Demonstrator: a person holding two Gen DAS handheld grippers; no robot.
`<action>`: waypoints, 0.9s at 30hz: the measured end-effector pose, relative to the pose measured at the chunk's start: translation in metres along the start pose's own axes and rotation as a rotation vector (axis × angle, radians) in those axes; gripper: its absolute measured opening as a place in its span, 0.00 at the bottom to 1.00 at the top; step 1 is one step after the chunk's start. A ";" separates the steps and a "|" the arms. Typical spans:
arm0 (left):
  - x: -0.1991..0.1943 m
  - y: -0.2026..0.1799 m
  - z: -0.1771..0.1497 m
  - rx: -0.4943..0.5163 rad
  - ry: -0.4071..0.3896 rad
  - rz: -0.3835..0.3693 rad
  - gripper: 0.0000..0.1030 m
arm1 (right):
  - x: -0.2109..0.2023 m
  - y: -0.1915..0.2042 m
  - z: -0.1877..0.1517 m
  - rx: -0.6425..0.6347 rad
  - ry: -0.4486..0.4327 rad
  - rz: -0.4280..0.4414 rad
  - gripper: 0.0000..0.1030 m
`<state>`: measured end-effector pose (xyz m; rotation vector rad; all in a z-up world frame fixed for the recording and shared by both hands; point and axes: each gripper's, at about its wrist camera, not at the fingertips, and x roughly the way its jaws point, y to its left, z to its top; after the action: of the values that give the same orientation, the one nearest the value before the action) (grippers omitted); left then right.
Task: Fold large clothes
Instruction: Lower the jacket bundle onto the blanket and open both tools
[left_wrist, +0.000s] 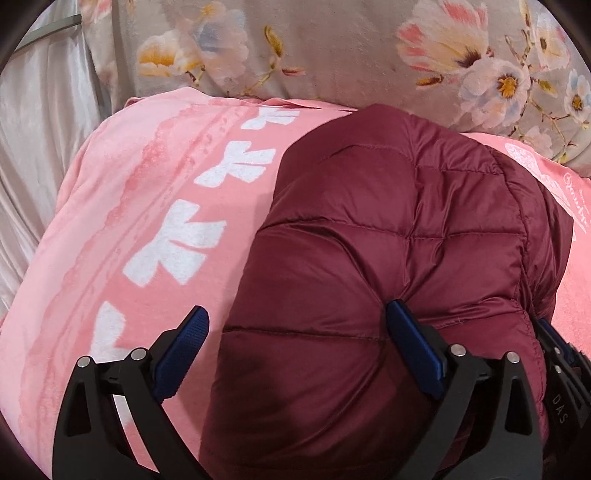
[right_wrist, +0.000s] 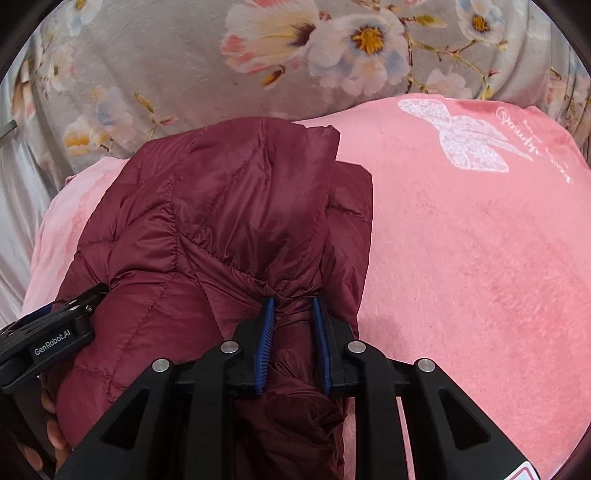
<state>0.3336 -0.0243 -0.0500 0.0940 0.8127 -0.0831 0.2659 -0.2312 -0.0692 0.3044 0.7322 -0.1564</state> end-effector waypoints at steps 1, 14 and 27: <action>0.003 -0.001 0.000 -0.004 0.001 -0.005 0.94 | 0.002 -0.001 0.000 0.007 0.002 0.005 0.17; 0.014 -0.003 -0.011 -0.036 -0.044 -0.009 0.96 | 0.004 0.003 0.001 -0.006 0.003 -0.017 0.20; 0.013 -0.004 -0.013 -0.033 -0.063 -0.001 0.96 | 0.006 0.011 0.000 -0.035 0.000 -0.060 0.23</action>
<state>0.3329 -0.0273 -0.0686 0.0599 0.7508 -0.0736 0.2731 -0.2209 -0.0704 0.2494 0.7432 -0.1998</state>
